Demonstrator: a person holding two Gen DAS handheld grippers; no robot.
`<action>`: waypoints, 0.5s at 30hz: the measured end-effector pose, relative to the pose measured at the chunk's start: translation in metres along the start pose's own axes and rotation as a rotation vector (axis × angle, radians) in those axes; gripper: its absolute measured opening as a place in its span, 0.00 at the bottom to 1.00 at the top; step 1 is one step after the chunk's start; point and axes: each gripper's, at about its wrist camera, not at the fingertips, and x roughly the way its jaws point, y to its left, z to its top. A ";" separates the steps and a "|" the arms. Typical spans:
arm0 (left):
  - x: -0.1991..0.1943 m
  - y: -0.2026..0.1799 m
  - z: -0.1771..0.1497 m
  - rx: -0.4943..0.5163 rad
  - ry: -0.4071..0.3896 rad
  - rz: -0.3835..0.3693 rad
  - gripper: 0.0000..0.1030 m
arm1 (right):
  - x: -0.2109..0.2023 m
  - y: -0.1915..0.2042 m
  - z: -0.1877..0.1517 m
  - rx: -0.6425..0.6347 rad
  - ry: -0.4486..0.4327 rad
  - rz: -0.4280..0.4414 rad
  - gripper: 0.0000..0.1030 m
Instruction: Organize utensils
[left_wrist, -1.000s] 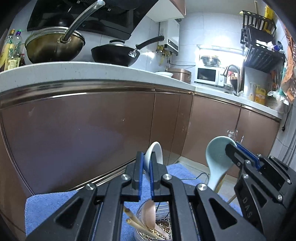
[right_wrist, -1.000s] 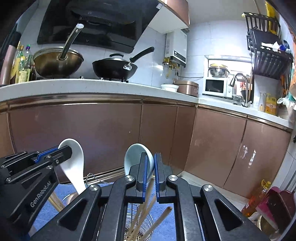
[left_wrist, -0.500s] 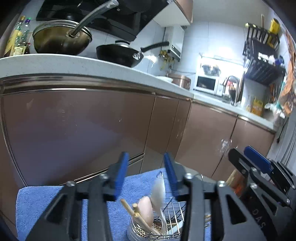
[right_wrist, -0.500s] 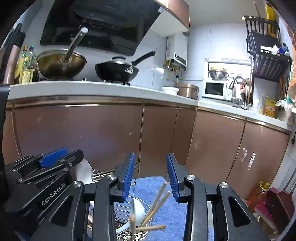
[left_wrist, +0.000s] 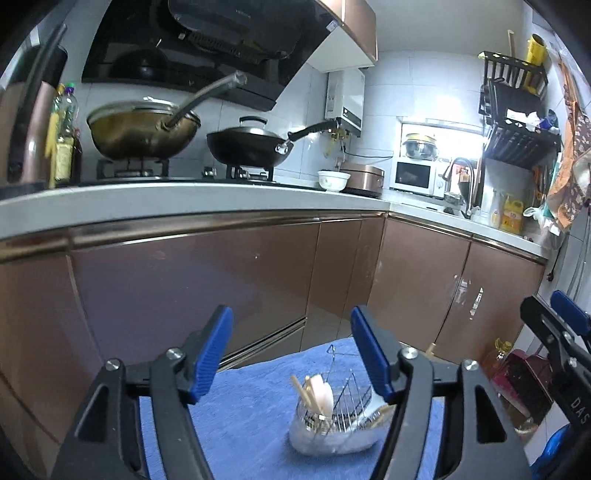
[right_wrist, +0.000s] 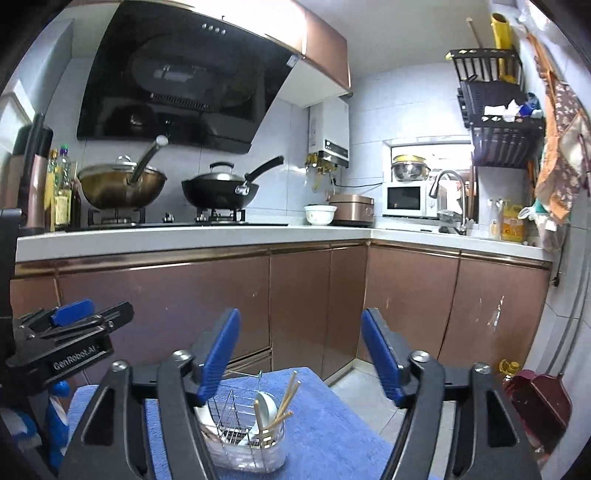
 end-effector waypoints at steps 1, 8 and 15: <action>-0.009 0.000 0.002 0.003 -0.002 0.002 0.64 | -0.009 -0.001 0.003 -0.001 -0.004 -0.003 0.75; -0.074 -0.003 0.007 0.050 -0.041 0.059 0.72 | -0.063 -0.005 0.011 0.007 -0.005 -0.011 0.88; -0.123 0.000 0.005 0.085 -0.069 0.098 0.79 | -0.100 -0.005 0.008 0.032 -0.005 -0.021 0.95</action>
